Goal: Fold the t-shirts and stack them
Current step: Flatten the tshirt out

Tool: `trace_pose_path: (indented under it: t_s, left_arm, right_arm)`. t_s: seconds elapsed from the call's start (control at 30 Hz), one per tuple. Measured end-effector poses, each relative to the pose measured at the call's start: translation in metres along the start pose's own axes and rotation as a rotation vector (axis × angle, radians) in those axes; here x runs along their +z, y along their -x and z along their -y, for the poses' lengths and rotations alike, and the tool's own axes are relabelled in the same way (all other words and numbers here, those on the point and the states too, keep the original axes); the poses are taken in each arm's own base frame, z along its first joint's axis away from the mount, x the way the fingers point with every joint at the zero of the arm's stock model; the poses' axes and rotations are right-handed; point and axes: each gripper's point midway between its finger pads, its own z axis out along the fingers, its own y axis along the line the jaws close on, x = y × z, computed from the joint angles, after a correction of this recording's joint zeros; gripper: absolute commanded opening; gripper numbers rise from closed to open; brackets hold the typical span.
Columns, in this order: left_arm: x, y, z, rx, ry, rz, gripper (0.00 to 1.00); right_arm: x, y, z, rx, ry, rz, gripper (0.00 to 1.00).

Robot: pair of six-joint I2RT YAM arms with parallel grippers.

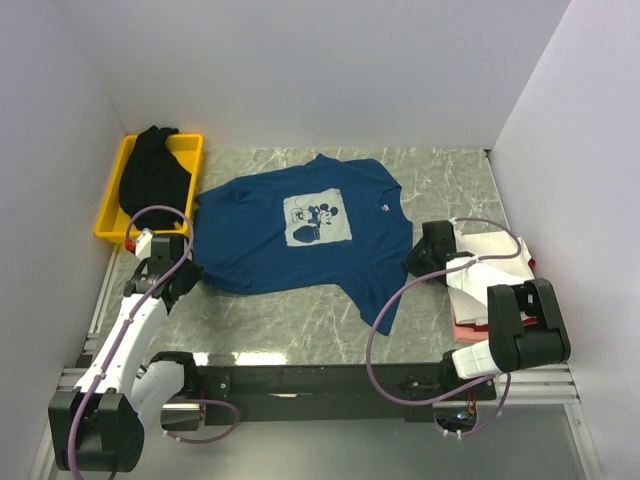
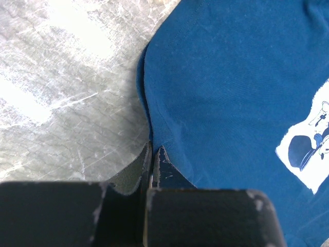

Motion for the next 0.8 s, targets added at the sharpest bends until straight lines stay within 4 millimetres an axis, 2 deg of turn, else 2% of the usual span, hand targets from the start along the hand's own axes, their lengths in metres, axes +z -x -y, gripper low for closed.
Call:
trace_pose_path:
  t_s: [0.03,0.13,0.17,0.37,0.47,0.6,0.7,0.73,0.8]
  left_arm:
    - [0.000,0.000,0.000,0.000,0.000,0.000,0.01]
    - [0.000,0.000,0.000,0.000,-0.001,0.000,0.00]
    - [0.000,0.000,0.000,0.000,-0.001,0.001,0.01]
    - [-0.004,0.003,0.002,0.004,-0.001,0.003,0.00]
    - [-0.014,0.014,0.010,0.006,-0.017,0.024,0.00]
    - [-0.043,0.045,0.034,-0.004,-0.085,0.098,0.00]
    - [-0.073,0.072,0.054,-0.017,-0.151,0.170,0.00]
    - [-0.087,0.083,0.061,-0.025,-0.180,0.200,0.00]
    - [-0.115,0.104,0.075,-0.044,-0.239,0.259,0.00]
  right_arm:
    - [0.001,0.001,-0.001,0.000,0.000,0.000,0.38]
    - [0.005,0.003,-0.003,-0.004,0.003,0.003,0.14]
    - [0.007,0.002,-0.003,-0.005,0.002,0.001,0.01]
    - [0.004,0.002,-0.009,-0.008,0.021,-0.017,0.00]
    - [-0.017,0.011,-0.017,-0.008,0.048,-0.001,0.00]
    - [-0.077,0.057,-0.052,0.013,0.186,0.118,0.00]
    - [-0.143,0.100,-0.081,0.028,0.315,0.254,0.00]
    - [-0.172,0.114,-0.090,0.033,0.364,0.307,0.00]
    - [-0.218,0.131,-0.103,0.036,0.435,0.384,0.00]
